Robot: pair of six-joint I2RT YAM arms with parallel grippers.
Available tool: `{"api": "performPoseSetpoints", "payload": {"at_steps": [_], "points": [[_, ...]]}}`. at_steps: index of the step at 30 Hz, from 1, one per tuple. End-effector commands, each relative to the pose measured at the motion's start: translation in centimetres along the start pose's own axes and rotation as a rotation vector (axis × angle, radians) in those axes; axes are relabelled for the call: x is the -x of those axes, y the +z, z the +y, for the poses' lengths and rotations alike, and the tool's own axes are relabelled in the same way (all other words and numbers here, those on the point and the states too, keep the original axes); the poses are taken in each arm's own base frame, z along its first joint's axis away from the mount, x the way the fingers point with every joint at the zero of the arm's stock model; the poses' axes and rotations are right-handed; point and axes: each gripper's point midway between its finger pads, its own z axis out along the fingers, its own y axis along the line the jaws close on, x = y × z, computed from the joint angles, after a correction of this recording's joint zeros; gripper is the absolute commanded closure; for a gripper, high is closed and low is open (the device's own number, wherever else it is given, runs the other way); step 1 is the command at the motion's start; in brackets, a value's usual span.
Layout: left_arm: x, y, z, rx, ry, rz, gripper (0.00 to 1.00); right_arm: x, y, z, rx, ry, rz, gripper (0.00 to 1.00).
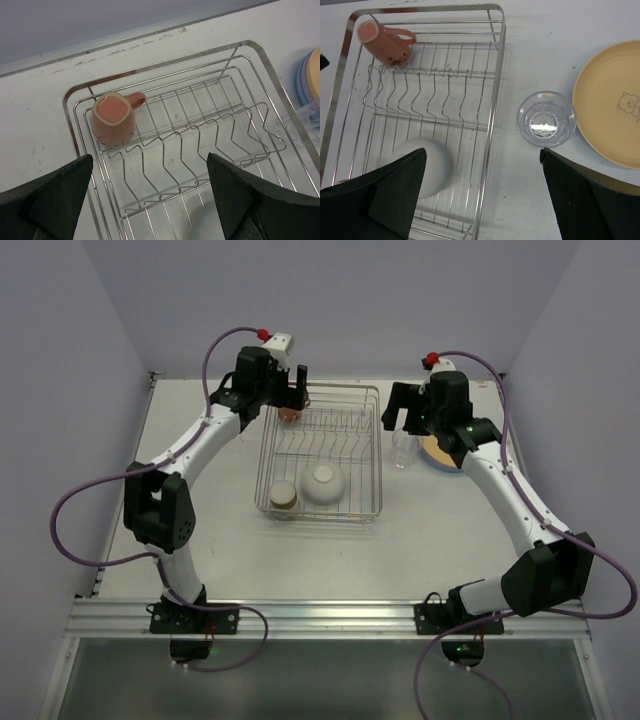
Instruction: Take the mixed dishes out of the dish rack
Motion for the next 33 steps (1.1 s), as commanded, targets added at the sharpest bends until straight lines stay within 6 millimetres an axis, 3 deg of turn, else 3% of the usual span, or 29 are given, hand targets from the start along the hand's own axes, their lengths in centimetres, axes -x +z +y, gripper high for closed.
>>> {"api": "performPoseSetpoints", "payload": {"at_steps": [1,6,15,22,33], "points": [[1.9,0.3,0.4,-0.009,0.062,-0.034,0.00,1.9,-0.8,0.9,0.041,0.010,-0.066,0.01],[2.0,2.2,1.0,-0.050,0.150,-0.033,0.00,2.0,-0.9,1.4,0.069,0.009,-0.068,0.01],[1.0,5.5,3.5,-0.107,0.107,-0.033,0.00,2.6,-0.7,2.1,0.099,0.003,-0.071,0.01],[0.0,8.1,4.1,-0.165,0.084,-0.032,0.00,2.8,-0.6,2.2,0.101,-0.001,-0.072,0.01],[-1.1,10.2,5.3,-0.143,0.137,-0.027,0.00,2.8,-0.3,2.3,0.111,-0.003,-0.072,0.01]]}}
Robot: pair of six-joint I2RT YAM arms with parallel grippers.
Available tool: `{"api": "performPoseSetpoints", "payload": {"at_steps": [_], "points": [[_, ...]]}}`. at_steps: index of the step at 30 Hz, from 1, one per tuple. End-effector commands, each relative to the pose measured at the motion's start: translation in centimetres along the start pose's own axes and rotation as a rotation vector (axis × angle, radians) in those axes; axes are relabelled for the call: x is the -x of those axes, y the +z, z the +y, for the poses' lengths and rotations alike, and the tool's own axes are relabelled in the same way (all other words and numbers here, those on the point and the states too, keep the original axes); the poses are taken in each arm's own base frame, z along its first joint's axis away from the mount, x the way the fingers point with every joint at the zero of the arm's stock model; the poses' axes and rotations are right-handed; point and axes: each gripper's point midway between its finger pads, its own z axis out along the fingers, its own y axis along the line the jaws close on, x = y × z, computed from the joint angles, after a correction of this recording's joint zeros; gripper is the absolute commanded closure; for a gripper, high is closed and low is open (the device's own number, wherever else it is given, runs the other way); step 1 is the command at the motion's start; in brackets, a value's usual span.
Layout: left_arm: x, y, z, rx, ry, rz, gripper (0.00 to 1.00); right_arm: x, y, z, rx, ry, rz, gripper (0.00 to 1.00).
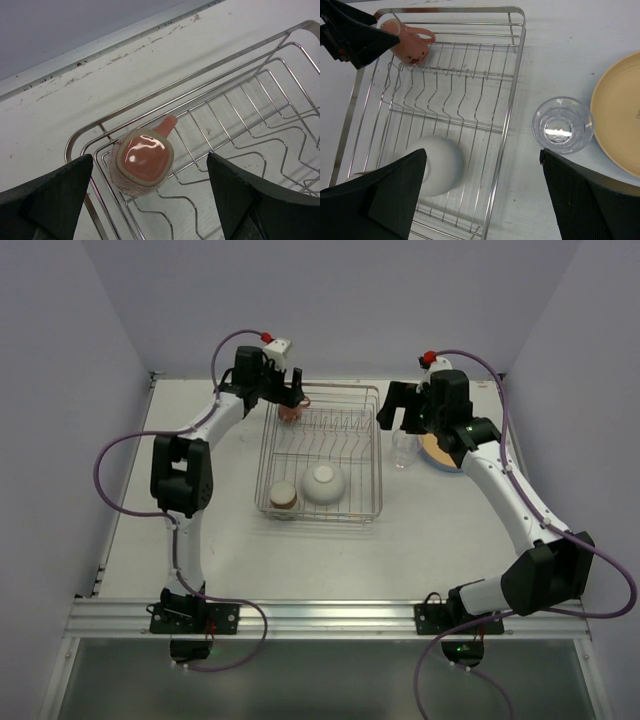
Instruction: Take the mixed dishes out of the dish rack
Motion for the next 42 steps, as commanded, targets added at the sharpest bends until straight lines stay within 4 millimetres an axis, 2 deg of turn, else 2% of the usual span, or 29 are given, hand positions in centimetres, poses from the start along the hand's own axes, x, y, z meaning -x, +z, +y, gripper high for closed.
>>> {"api": "performPoseSetpoints", "payload": {"at_steps": [1,13,22,26,31,36,42], "points": [[2.6,0.4,0.6,-0.003,0.067,-0.071,0.00,2.7,-0.3,1.0,0.037,-0.006,-0.075,0.01],[-0.5,2.2,1.2,-0.002,0.054,0.001,0.02,2.6,0.2,0.9,0.036,-0.009,-0.065,0.01],[-1.9,2.5,1.5,0.014,0.050,0.035,0.21,2.4,0.7,0.9,0.038,-0.008,-0.053,0.01],[-2.5,2.5,1.6,0.040,0.063,0.050,0.34,2.5,0.6,1.0,0.043,-0.009,-0.057,0.01],[-2.4,2.3,1.0,0.043,0.071,0.051,0.51,2.4,0.6,1.1,0.048,-0.007,-0.053,0.01],[-1.7,2.0,0.5,0.060,0.078,0.040,0.60,2.4,0.6,1.2,0.054,-0.006,-0.053,0.01],[0.5,1.1,-0.7,0.032,0.074,-0.004,0.67,2.4,0.4,1.3,0.055,-0.006,-0.056,0.01]]}}
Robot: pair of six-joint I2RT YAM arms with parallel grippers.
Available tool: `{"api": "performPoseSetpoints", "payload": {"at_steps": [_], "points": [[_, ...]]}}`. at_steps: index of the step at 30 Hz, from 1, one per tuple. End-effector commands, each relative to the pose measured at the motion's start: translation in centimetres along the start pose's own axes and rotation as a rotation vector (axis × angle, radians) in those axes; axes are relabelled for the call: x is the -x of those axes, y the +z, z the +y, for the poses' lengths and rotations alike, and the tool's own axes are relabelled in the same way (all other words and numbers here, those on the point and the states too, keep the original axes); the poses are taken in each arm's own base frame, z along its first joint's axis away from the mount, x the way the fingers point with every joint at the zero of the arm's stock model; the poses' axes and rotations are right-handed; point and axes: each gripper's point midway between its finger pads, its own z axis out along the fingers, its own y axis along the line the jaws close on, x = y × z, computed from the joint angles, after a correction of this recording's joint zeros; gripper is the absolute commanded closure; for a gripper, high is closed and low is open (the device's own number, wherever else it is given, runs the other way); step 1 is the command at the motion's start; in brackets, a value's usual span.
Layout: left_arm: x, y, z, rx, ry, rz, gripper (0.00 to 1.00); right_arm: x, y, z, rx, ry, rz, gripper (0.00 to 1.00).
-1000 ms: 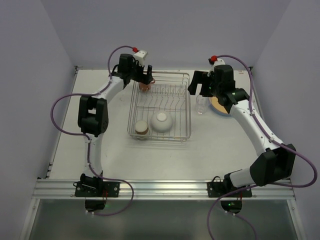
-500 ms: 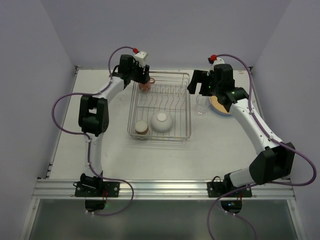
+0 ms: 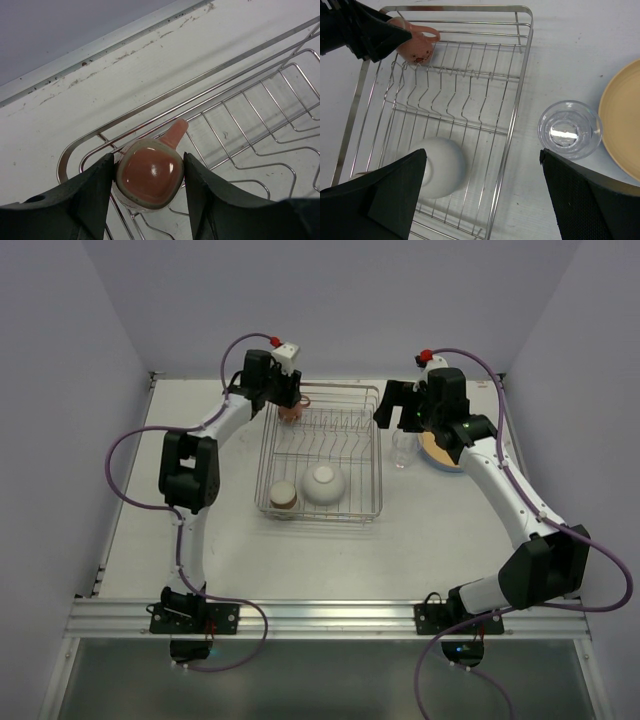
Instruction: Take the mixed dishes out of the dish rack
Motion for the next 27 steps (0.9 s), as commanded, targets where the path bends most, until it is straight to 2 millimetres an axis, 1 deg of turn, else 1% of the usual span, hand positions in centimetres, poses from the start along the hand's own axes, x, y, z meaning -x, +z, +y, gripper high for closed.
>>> {"api": "performPoseSetpoints", "payload": {"at_steps": [1,3,4,17,19,24,25,27], "points": [[2.5,-1.8,-1.1,-0.016,0.000,-0.037,0.67,2.5,-0.6,0.8,0.031,-0.007,-0.070,0.01],[3.2,-2.2,-1.6,-0.038,-0.001,-0.050,0.67,2.4,-0.5,0.8,0.034,-0.007,-0.068,0.01],[4.0,-2.7,-1.9,-0.045,0.001,-0.067,0.67,2.4,-0.6,0.8,0.034,-0.007,-0.068,0.01],[9.3,-6.4,-3.1,-0.071,0.027,-0.183,0.67,2.5,-0.8,1.1,0.051,-0.003,-0.072,0.01],[9.9,-6.9,-3.4,-0.074,0.001,-0.196,0.68,2.5,-0.9,1.2,0.053,-0.003,-0.073,0.01],[11.3,-8.1,-3.8,-0.070,-0.001,-0.228,0.68,2.5,-0.8,1.3,0.063,-0.001,-0.071,0.01],[11.6,-8.7,-3.9,-0.072,-0.006,-0.236,0.68,2.4,-0.8,1.4,0.067,0.001,-0.069,0.01],[12.4,-9.3,-4.8,-0.113,-0.010,-0.256,0.68,2.5,-0.9,1.7,0.085,0.004,-0.070,0.01]]}}
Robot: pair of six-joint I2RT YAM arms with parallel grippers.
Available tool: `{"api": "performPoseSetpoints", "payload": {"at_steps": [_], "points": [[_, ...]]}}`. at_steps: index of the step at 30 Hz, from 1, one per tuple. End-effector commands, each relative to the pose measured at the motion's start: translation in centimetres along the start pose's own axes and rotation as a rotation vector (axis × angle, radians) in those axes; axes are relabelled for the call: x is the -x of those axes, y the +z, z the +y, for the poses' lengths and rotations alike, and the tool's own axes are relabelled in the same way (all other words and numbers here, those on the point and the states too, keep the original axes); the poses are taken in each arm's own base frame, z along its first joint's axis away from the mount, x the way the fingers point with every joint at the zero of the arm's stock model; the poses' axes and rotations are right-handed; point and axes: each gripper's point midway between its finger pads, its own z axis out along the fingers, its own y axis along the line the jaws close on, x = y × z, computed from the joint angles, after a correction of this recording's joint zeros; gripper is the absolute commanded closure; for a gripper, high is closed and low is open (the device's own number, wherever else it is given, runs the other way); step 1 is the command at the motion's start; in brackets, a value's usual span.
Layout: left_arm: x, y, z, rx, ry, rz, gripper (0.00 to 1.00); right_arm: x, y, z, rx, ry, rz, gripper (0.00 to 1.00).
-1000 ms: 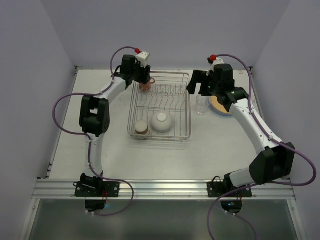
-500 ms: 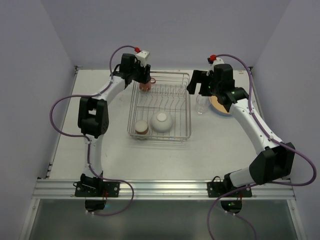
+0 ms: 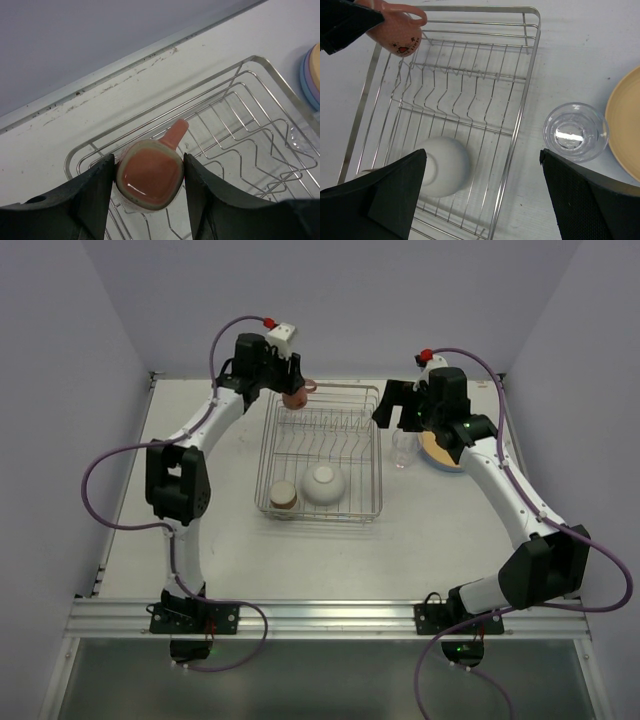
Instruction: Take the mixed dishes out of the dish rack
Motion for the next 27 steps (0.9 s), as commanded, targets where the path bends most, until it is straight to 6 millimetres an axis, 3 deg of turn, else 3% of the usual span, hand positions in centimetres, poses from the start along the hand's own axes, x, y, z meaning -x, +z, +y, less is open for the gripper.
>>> {"api": "performPoseSetpoints", "payload": {"at_steps": [1,8,10,11,22,23,27], "points": [[6.9,-3.9,-2.9,-0.074,0.005,-0.168,0.68,2.4,-0.9,1.6,0.070,0.000,-0.071,0.01],[9.6,-7.5,-6.1,-0.198,-0.056,-0.257,0.68,2.6,-1.9,2.9,0.155,0.007,-0.093,0.01],[9.9,-9.1,-7.3,-0.239,-0.091,-0.277,0.68,3.1,-2.9,3.5,0.189,0.009,-0.128,0.01],[11.2,-9.8,-7.8,-0.259,-0.083,-0.334,0.68,3.2,-3.4,4.0,0.226,0.007,-0.138,0.01],[16.2,-18.9,-13.7,-0.527,-0.205,-0.560,0.68,3.9,-11.0,10.5,0.638,0.011,-0.285,0.01],[16.4,-19.5,-14.1,-0.544,-0.218,-0.573,0.68,3.3,-11.0,10.7,0.663,0.036,-0.274,0.01],[16.6,-21.5,-15.4,-0.625,-0.291,-0.618,0.70,3.6,-13.3,11.9,0.756,0.014,-0.346,0.01]]}}
